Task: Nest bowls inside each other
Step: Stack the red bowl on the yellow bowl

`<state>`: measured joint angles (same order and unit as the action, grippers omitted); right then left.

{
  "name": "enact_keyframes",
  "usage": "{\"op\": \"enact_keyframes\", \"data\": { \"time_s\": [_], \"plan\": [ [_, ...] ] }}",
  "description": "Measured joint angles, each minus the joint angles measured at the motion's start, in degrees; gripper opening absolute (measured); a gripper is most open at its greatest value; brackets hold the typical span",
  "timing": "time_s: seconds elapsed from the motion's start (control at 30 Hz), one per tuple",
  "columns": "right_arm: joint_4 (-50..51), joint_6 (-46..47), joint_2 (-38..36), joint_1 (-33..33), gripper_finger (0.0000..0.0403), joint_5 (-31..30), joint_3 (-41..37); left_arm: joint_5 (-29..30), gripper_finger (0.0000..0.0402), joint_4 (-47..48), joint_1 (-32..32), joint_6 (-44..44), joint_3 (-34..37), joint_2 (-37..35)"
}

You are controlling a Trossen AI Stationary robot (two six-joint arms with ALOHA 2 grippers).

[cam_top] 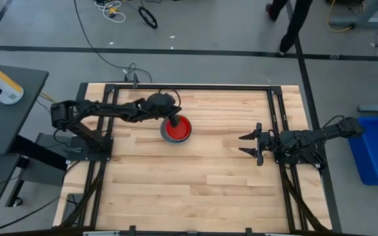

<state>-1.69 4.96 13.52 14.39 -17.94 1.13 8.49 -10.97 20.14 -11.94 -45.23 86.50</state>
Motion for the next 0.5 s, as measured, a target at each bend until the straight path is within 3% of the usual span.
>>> {"op": "enact_keyframes", "data": {
  "time_s": [0.33,0.5],
  "plan": [
    [0.0,0.2,0.0,0.0,0.0259,0.2,0.0,0.0,0.0003,-8.6,-0.9,-5.4,3.8,8.9],
    [0.0,0.2,0.0,0.0,0.0266,0.7,0.0,3.7,0.0002,-10.1,-1.6,-4.0,3.8,9.5]
  ]
}}
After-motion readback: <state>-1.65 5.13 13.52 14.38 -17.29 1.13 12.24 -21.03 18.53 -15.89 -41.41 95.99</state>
